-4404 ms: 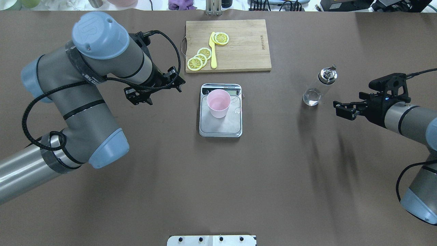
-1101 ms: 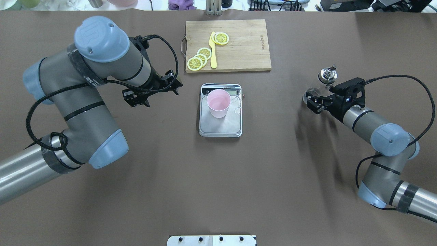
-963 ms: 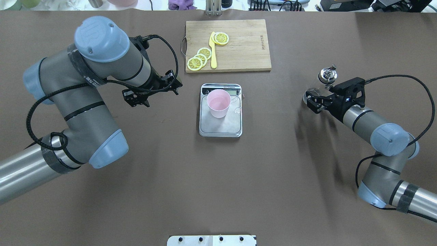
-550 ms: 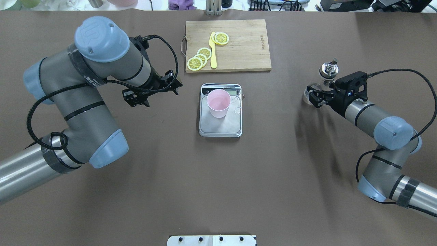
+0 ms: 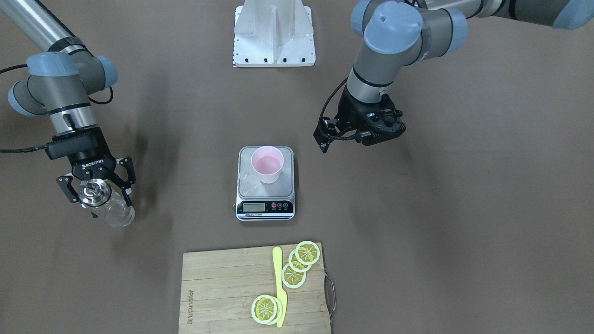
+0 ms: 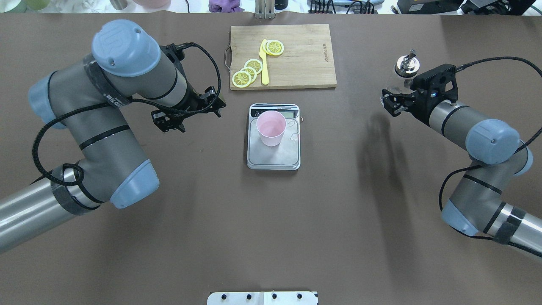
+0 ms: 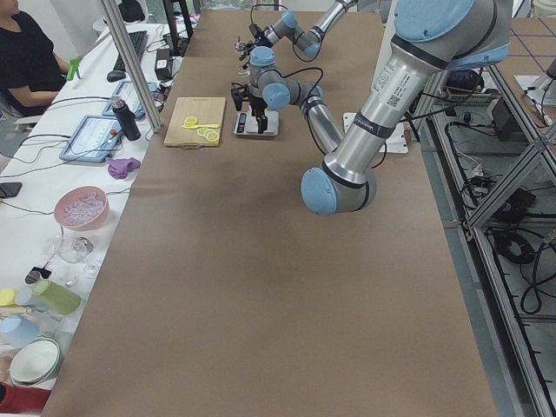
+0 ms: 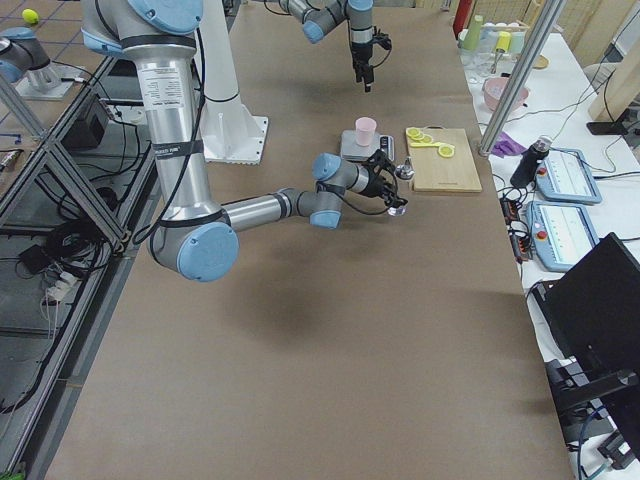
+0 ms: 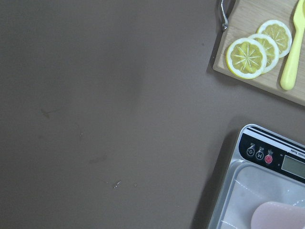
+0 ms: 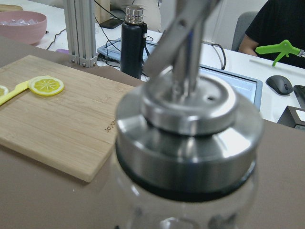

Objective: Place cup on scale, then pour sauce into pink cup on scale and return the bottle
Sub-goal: 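Lift the bottle with the right gripper while the left arm withdraws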

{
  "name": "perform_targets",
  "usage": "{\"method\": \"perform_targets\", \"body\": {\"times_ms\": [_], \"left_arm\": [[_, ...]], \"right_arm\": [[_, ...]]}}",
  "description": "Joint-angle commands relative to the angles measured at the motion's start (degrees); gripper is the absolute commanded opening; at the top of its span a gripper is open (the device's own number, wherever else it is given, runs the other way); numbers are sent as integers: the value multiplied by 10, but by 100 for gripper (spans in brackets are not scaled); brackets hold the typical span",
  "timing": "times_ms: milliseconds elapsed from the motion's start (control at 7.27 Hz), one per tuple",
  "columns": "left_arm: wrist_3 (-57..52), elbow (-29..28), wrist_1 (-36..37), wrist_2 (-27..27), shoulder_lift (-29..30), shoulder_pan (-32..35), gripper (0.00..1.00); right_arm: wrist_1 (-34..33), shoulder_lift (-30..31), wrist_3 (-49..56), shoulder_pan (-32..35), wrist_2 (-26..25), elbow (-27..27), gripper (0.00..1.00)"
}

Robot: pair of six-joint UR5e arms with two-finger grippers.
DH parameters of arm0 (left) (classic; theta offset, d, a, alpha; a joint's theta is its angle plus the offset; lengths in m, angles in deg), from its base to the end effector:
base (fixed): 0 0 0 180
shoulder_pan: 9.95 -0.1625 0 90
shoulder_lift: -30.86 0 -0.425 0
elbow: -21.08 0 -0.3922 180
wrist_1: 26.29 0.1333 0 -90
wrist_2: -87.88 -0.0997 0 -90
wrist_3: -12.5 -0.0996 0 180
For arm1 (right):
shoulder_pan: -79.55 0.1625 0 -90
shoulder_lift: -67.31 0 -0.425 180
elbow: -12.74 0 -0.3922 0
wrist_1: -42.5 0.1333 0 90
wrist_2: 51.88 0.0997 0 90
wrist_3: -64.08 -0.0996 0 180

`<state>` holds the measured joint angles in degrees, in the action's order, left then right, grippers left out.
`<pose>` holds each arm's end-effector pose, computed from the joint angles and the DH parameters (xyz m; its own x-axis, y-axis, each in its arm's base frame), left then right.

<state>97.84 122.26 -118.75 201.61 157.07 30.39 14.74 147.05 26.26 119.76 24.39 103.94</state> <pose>0.4355 -0.4922 0.1993 0.5189 -0.3431 -0.7829 0.3170 0.9278 -0.1965 -0.3423 -0.4949 0.4342 0.7643 -0.3587 0.5359 -0.3219 0.5078 0.7990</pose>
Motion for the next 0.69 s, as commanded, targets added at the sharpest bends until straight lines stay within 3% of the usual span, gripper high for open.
{"method": "perform_targets", "body": {"times_ms": [0,275,550], "left_arm": [[0,1,0,0,0,0,98],[0,0,-1,0,0,1,98],[-33,2,-1,0,-1,4,98]], "right_arm": [[-142,-24,5,-13,-29,99,0],[-254,-35,40,-42,-25,191,0],[-293,-47,156,-64,-80,207,0]]}}
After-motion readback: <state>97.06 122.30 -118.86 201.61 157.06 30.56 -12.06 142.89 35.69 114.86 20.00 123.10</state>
